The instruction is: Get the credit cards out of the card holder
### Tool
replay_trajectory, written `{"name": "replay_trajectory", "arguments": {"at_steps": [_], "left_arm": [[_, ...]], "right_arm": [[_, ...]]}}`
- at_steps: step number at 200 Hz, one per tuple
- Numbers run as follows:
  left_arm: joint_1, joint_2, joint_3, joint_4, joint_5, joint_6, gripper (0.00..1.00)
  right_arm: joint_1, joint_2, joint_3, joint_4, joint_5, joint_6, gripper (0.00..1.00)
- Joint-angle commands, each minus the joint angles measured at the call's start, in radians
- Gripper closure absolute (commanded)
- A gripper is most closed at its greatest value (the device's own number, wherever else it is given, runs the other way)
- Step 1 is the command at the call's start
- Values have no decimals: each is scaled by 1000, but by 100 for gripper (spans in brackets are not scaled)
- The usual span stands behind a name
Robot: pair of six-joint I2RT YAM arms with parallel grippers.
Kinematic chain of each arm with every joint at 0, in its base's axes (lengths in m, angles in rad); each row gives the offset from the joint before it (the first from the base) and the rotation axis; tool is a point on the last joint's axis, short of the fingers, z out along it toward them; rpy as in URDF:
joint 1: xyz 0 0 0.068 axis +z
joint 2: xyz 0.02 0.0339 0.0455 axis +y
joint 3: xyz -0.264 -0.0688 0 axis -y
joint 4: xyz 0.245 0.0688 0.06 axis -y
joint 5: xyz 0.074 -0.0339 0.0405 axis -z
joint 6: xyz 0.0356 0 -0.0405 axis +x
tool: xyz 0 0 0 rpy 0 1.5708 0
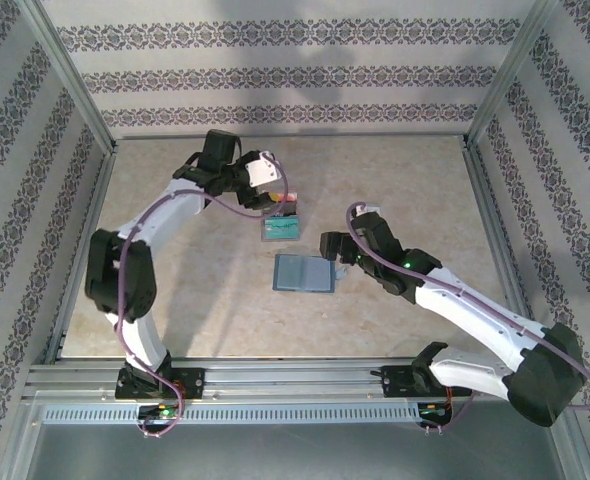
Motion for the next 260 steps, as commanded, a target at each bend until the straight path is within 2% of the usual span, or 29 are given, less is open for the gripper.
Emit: {"name": "replay_trajectory", "arguments": {"at_steps": [1, 22, 64, 81, 130, 170, 201, 229, 260], "left_arm": [[-9, -77, -113, 164, -74, -141, 11], [-10, -170, -231, 253, -146, -271, 2], [-8, -346, -461, 404, -335, -541, 1], [-8, -403, -549, 477, -489, -679, 1], [-1, -518, -711, 485, -766, -1004, 1], [5, -600, -834, 497, -787, -1137, 1], [4, -643, -911, 549, -798, -1168, 1], [6, -654, -928, 546, -800, -1185, 1], [6, -647, -932, 541, -798, -1186, 1]], "right_arm": [[42, 51, 54, -70, 76, 48, 7], [91, 123, 91, -92, 104, 88, 8], [173, 299, 186, -134, 127, 134, 10], [192, 365, 219, -131, 93, 140, 13], [246, 548, 323, -152, 55, 148, 14], [256, 653, 369, -169, 29, 168, 14], [256, 700, 387, -170, 9, 175, 15], [256, 726, 403, -168, 0, 175, 23], [256, 751, 423, -165, -13, 169, 24]]}}
